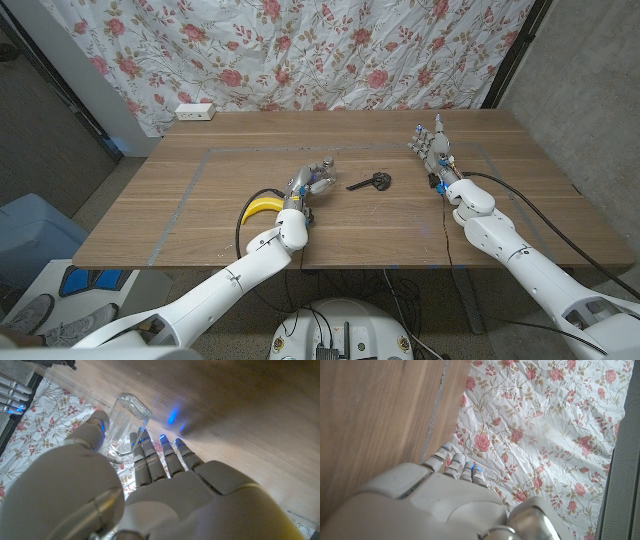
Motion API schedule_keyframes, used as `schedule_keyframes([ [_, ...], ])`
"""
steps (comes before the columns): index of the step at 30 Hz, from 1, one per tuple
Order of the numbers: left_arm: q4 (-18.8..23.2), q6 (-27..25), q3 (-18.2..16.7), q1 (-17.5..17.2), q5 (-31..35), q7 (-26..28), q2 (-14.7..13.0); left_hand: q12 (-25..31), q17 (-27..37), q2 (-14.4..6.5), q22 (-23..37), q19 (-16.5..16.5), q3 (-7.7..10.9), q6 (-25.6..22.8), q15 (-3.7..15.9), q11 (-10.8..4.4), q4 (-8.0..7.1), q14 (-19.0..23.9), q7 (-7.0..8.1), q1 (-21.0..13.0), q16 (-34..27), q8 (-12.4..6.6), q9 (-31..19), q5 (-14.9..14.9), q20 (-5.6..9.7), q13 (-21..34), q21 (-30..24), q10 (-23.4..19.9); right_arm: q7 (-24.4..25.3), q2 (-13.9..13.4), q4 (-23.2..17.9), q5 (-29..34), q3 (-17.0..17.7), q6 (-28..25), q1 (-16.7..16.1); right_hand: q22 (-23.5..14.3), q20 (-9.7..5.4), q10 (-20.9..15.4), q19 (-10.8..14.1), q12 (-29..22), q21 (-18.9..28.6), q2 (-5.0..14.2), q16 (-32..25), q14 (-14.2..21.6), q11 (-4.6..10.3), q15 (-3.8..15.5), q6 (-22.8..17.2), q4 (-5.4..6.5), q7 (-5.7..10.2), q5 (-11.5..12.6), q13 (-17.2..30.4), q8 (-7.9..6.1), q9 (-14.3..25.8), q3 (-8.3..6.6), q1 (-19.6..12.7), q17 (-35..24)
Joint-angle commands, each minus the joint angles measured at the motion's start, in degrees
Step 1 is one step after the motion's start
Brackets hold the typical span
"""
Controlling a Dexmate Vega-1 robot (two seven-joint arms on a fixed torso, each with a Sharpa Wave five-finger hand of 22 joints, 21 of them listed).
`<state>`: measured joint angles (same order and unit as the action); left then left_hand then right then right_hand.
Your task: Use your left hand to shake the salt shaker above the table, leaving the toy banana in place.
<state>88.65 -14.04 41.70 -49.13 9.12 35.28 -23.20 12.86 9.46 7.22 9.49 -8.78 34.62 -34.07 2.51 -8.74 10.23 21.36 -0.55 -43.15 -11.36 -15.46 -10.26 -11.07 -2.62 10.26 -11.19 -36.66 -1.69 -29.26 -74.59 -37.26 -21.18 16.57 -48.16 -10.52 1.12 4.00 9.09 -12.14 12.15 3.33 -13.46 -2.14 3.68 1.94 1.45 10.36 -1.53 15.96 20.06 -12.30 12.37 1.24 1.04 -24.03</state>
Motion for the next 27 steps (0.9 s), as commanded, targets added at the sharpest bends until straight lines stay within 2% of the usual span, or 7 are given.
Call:
schedule_keyframes([
  [1, -1.61, -0.12, 0.37, 0.53, 0.67, 1.82, 1.25, 0.05, 0.31, -0.21, 0.22, -0.87, -0.29, -1.03, 4.05, -0.45, -0.03, 0.99, -0.17, -0.97, -0.06, -0.01, -0.23, -0.02, -0.09, 0.16, 0.01, -1.46, 0.01, 0.0, -0.01, 0.0, -0.01, 0.0, -0.01, -0.3, 0.05, 0.4, 0.48, -0.17, 0.35, 5.86, -0.24, -0.41, 0.02, 1.92, 0.07, 0.32, -0.54, 0.33, 0.15, -0.2, 0.2, 0.07, 0.03, -0.3],
  [7, -2.49, -0.06, 0.58, 0.75, 0.97, 3.1, 2.15, 0.08, 0.32, -0.25, 0.23, -1.44, -0.71, -1.86, 4.51, -0.47, -0.06, 1.89, -0.21, -1.28, -0.17, 0.01, -0.26, -0.02, 0.02, 0.17, -0.07, -2.34, 0.0, 0.01, 0.01, 0.01, -0.01, 0.01, 0.0, -0.3, 0.04, 0.42, 0.48, -0.17, 0.35, 5.87, -0.23, -0.42, 0.0, 2.0, 0.08, 0.33, -0.54, 0.33, 0.15, -0.2, 0.2, 0.07, 0.03, -0.3],
  [11, -2.94, -0.19, 0.72, 0.8, 1.37, 4.26, 2.74, 0.46, 0.34, -0.77, 0.25, -2.78, -1.19, -4.15, 5.23, -1.29, -0.05, 3.66, 0.23, -2.21, -0.42, -0.25, -0.32, -0.07, 0.19, 0.18, -0.29, -4.87, -0.01, 0.01, 0.03, 0.01, -0.01, 0.02, 0.0, -0.3, 0.03, 0.37, 0.49, -0.19, 0.35, 5.86, -0.25, -0.38, -0.01, 1.93, 0.09, 0.32, -0.53, 0.33, 0.15, -0.19, 0.2, 0.07, 0.03, -0.29],
  [14, -3.27, -0.19, 0.73, 0.78, 1.5, 5.01, 3.1, 0.61, 0.35, -1.05, 0.26, -3.62, -1.39, -5.43, 5.48, -1.18, -0.02, 4.63, 0.4, -2.78, -0.56, -0.41, -0.34, -0.1, 0.18, 0.17, -0.43, -6.16, 0.0, 0.01, 0.03, 0.01, -0.01, 0.02, 0.0, -0.3, 0.03, 0.38, 0.48, -0.18, 0.35, 5.87, -0.25, -0.39, 0.03, 1.94, 0.08, 0.32, -0.56, 0.33, 0.15, -0.2, 0.2, 0.07, 0.03, -0.29],
  [17, -3.67, -0.12, 0.8, 0.83, 1.78, 5.75, 3.34, 0.79, 0.36, -1.48, 0.28, -4.43, -1.74, -7.26, 5.97, -1.73, -0.04, 5.7, 0.68, -3.6, -0.61, -0.56, -0.37, -0.11, 0.44, 0.16, -0.45, -8.26, -0.01, 0.01, 0.03, 0.01, -0.01, 0.02, 0.0, -0.3, 0.02, 0.4, 0.49, -0.17, 0.35, 5.87, -0.25, -0.38, 0.01, 1.88, 0.09, 0.33, -0.54, 0.33, 0.15, -0.19, 0.2, 0.07, 0.03, -0.29],
  [23, -4.28, 0.28, 0.83, 0.98, 1.85, 6.25, 3.46, 0.46, 0.38, -1.86, 0.3, -5.62, -1.97, -8.17, 6.38, -1.45, -0.1, 6.66, 0.75, -4.1, -0.71, -0.54, -0.41, -0.12, 0.56, 0.17, -0.69, -8.51, -0.01, 0.01, 0.04, 0.01, -0.01, 0.02, 0.01, -0.29, 0.02, 0.41, 0.49, -0.17, 0.35, 5.87, -0.26, -0.35, -0.01, 1.9, 0.06, 0.32, -0.62, 0.33, 0.15, -0.2, 0.2, 0.06, 0.02, -0.3],
  [27, -4.4, 0.8, 0.84, 0.99, 2.13, 6.67, 3.26, 0.42, 0.39, -2.33, 0.32, -5.91, -2.18, -8.61, 6.56, -2.32, -0.32, 7.21, 1.42, -4.19, -0.7, -0.48, -0.51, -0.11, 0.69, 0.25, -0.61, -9.16, -0.01, 0.01, 0.05, 0.01, -0.01, 0.02, 0.01, -0.29, 0.01, 0.42, 0.49, -0.17, 0.35, 5.87, -0.23, -0.44, 0.04, 2.01, 0.08, 0.32, -0.61, 0.33, 0.15, -0.2, 0.2, 0.06, 0.03, -0.3],
])
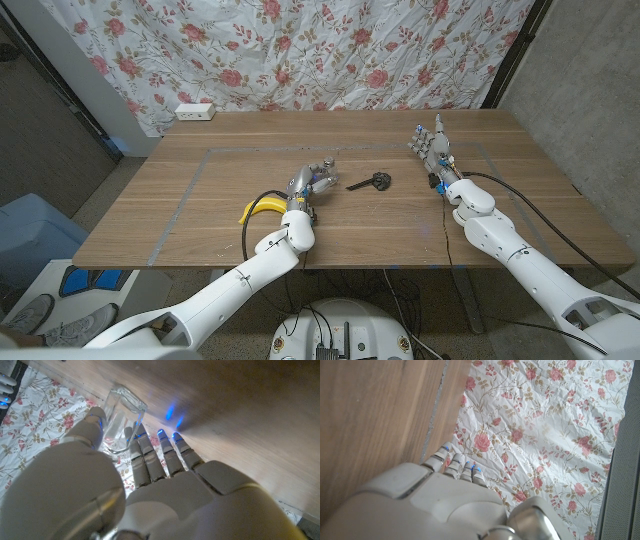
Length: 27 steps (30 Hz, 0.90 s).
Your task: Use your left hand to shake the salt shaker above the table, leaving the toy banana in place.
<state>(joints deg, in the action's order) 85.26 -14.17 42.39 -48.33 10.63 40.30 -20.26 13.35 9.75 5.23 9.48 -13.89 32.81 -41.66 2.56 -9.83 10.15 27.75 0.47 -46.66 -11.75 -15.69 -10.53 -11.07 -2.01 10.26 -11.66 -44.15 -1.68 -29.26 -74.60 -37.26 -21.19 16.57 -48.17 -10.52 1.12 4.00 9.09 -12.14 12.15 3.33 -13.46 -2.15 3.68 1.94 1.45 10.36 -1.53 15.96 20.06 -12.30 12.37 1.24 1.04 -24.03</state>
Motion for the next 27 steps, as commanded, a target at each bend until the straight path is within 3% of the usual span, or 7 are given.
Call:
schedule_keyframes([
  [1, -0.94, 0.98, 0.13, 0.17, 0.73, 1.78, 0.26, -0.1, 0.1, -0.42, 0.33, -0.99, -0.43, -1.05, 6.62, -1.39, -0.28, 0.93, 0.59, -0.68, -0.3, -0.21, -0.26, -0.11, 0.1, 0.27, -0.18, -1.74, -0.02, 0.01, 0.06, 0.01, 0.0, 0.03, 0.02, -0.3, 0.0, 0.41, 0.49, -0.17, 0.35, 5.87, -0.23, -0.44, 0.04, 1.98, 0.09, 0.32, -0.6, 0.33, 0.15, -0.19, 0.2, 0.06, 0.03, -0.3],
  [15, 1.77, 2.76, -0.75, -0.21, 2.47, 2.61, -1.71, -0.2, 0.11, -1.31, 0.36, -1.71, -1.09, -2.2, 6.76, -2.17, -0.55, 1.98, 1.18, -0.59, -0.25, -0.25, -0.52, -0.07, 0.35, 0.53, -0.06, -3.12, -0.02, 0.0, 0.05, 0.01, 0.0, 0.03, 0.01, -0.3, 0.02, 0.43, 0.49, -0.16, 0.35, 5.86, -0.24, -0.41, 0.01, 1.96, 0.09, 0.32, -0.57, 0.32, 0.15, -0.19, 0.2, 0.07, 0.03, -0.3],
  [27, 5.0, 1.71, -1.54, -0.55, 5.33, 1.17, -5.11, -0.48, 0.11, -1.66, 0.38, -1.73, -1.4, -2.03, 6.65, -2.17, -0.6, 2.03, 1.16, -0.52, -0.08, -0.01, -0.61, -0.06, 0.39, 0.65, 0.07, -3.05, -0.03, 0.0, 0.06, 0.01, 0.0, 0.04, 0.01, -0.3, 0.03, 0.41, 0.49, -0.17, 0.35, 5.86, -0.25, -0.39, 0.01, 1.98, 0.06, 0.32, -0.57, 0.32, 0.15, -0.2, 0.2, 0.07, 0.03, -0.3],
])
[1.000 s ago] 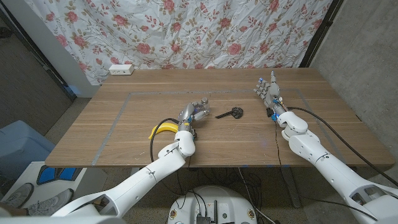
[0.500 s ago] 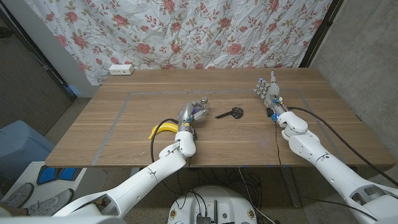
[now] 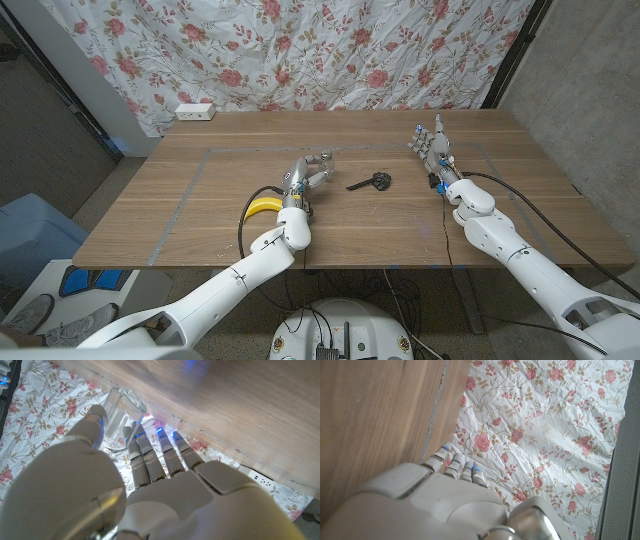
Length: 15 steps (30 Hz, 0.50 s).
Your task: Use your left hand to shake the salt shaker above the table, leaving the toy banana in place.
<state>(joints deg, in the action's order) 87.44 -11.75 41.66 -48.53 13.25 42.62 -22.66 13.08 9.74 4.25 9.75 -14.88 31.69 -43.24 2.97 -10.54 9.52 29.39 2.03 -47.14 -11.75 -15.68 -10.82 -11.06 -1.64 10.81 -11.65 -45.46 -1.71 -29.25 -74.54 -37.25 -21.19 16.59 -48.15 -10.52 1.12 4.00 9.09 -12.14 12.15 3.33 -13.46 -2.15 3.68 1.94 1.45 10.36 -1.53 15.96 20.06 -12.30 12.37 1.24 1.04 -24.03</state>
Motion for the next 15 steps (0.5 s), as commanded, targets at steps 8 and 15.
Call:
schedule_keyframes([
  [8, 4.06, -0.12, -0.16, -0.12, 7.47, -0.56, -5.18, -0.27, 0.12, -0.96, 0.12, -0.66, -0.47, -0.51, 6.2, -1.32, 0.04, 0.43, -0.4, -0.08, 0.04, 0.09, -0.39, -0.07, -0.07, 0.18, 0.19, -2.0, 0.01, 0.0, -0.01, 0.01, 0.0, 0.0, -0.01, -0.29, 0.04, 0.36, 0.49, -0.19, 0.35, 5.86, -0.23, -0.41, 0.0, 2.02, 0.07, 0.32, -0.54, 0.32, 0.15, -0.2, 0.2, 0.07, 0.03, -0.3],
  [15, 5.56, -1.13, -0.52, -0.49, 9.76, -0.78, -6.2, -0.36, 0.11, -1.1, 0.12, -0.62, -0.68, -0.67, 6.18, -1.34, 0.06, 0.43, -0.41, -0.05, 0.14, 0.15, -0.43, -0.07, -0.18, 0.24, 0.27, -2.14, 0.02, 0.0, -0.03, 0.01, 0.0, 0.0, -0.01, -0.29, 0.07, 0.31, 0.47, -0.21, 0.35, 5.86, -0.23, -0.43, 0.01, 1.97, 0.05, 0.32, -0.54, 0.32, 0.15, -0.21, 0.2, 0.07, 0.03, -0.3],
])
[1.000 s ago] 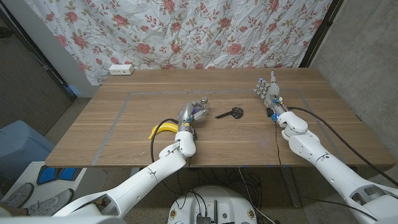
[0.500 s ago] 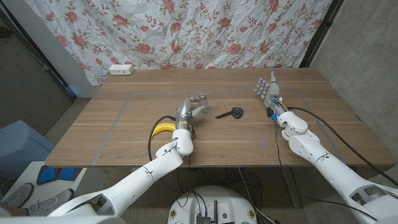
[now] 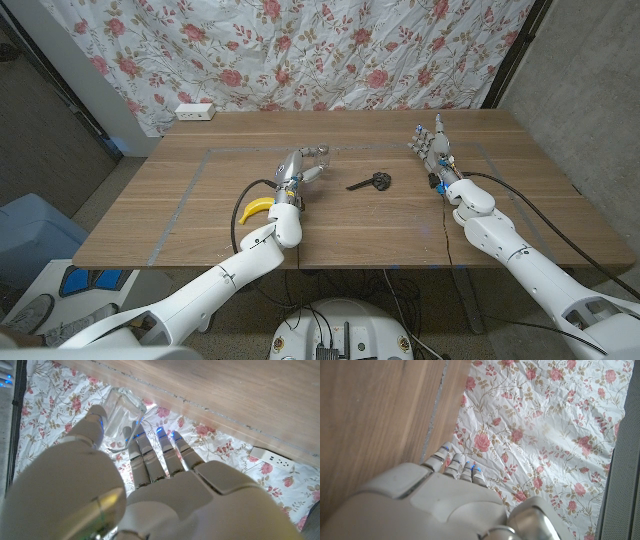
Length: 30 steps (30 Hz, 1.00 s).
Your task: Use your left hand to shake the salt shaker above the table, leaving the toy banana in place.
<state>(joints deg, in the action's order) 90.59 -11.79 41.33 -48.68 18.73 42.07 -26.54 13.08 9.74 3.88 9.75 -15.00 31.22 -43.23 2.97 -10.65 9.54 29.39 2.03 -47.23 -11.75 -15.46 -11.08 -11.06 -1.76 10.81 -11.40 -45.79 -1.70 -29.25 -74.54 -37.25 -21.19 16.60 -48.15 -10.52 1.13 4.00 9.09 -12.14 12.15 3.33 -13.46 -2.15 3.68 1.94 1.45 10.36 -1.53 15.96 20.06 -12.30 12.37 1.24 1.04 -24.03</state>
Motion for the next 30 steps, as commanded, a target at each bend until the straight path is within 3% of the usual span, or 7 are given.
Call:
schedule_keyframes([
  [1, 2.61, -1.29, -0.11, -0.31, 4.94, -0.19, -2.58, -0.36, 0.11, -0.73, 0.13, -0.52, -0.26, -0.69, 6.17, -1.11, 0.05, 0.44, -0.4, 0.06, 0.16, -0.07, -0.18, -0.07, -0.07, 0.24, 0.02, -1.88, 0.02, 0.0, -0.03, 0.01, 0.0, -0.02, -0.01, -0.29, 0.06, 0.31, 0.47, -0.21, 0.35, 5.86, -0.24, -0.38, -0.01, 1.96, 0.08, 0.32, -0.56, 0.32, 0.15, -0.19, 0.2, 0.07, 0.03, -0.3],
  [20, 7.01, -3.93, 0.11, -0.12, 13.64, -2.19, -6.65, -0.41, 0.08, -0.82, 0.13, -0.6, -0.76, -1.24, 6.29, -1.26, 0.17, 0.88, -0.19, 0.03, 0.21, -0.01, -0.26, -0.06, -0.04, 0.32, 0.12, -2.69, 0.0, 0.01, -0.01, 0.01, 0.0, -0.01, 0.0, -0.29, 0.05, 0.36, 0.49, -0.19, 0.35, 5.85, -0.25, -0.38, 0.03, 1.86, 0.08, 0.32, -0.54, 0.32, 0.16, -0.2, 0.2, 0.07, 0.03, -0.3],
  [30, 7.62, -2.64, 0.41, 1.1, 19.96, -2.09, -9.58, -0.45, 0.07, -0.79, 0.13, -0.74, -1.24, -1.42, 6.48, -1.44, 0.12, 1.15, -0.23, 0.25, 0.26, 0.13, -0.3, -0.02, -0.01, 0.38, 0.15, -3.22, 0.04, -0.02, -0.09, 0.0, 0.01, -0.04, -0.04, -0.3, 0.08, 0.35, 0.49, -0.19, 0.35, 5.85, -0.24, -0.39, 0.05, 1.93, 0.07, 0.32, -0.54, 0.32, 0.16, -0.2, 0.2, 0.07, 0.03, -0.3],
])
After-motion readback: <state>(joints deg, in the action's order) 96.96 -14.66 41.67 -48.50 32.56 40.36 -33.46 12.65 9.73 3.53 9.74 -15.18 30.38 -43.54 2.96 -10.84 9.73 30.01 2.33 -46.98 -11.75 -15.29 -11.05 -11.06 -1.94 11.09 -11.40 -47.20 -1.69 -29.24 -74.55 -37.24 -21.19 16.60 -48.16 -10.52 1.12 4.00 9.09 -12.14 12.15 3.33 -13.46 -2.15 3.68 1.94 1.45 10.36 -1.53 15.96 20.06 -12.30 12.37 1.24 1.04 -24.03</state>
